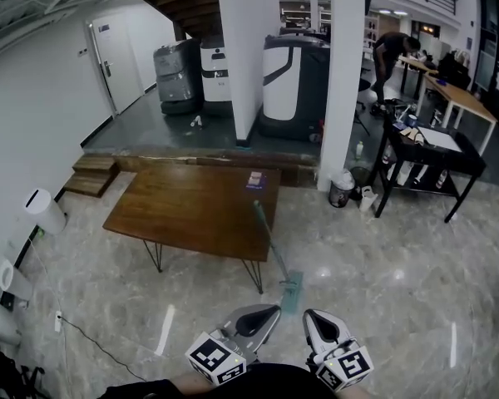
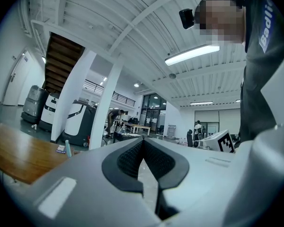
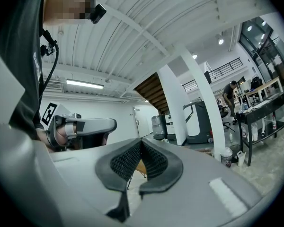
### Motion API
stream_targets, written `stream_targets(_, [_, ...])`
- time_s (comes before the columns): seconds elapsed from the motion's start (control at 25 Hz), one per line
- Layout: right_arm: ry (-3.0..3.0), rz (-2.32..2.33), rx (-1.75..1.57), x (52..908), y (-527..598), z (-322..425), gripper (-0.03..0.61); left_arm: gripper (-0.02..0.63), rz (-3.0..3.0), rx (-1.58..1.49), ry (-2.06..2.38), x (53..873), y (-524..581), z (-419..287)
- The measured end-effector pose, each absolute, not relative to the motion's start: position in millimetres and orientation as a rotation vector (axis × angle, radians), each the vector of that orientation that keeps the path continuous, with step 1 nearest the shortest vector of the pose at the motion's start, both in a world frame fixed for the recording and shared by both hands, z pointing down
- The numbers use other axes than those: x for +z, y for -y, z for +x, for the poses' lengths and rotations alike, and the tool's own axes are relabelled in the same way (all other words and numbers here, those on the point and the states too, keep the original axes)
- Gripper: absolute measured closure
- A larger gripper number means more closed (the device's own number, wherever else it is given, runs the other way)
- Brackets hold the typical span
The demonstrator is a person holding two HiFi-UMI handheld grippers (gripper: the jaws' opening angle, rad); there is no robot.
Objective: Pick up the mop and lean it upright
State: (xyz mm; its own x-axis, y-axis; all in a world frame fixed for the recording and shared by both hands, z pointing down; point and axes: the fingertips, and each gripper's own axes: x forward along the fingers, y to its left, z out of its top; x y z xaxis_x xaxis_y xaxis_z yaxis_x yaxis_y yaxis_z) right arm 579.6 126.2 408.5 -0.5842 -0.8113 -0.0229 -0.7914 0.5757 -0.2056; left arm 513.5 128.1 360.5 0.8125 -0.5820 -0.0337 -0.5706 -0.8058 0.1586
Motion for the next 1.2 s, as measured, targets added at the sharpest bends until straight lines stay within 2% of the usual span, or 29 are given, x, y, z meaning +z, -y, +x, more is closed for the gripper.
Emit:
stream_targets(0.56, [-2.689,-1.254,-0.327,416.4,-123.7,594.6,0.574,0.604,2.829,-0.062,0.979,366.5,-130.5,534.1])
stream_targets(1.2, [-2.707,-1.473,-0.338,432.1,-76.6,592.7,0.574,0.604,2.807,-0.166,0.822,374.9,-67.4,524.6])
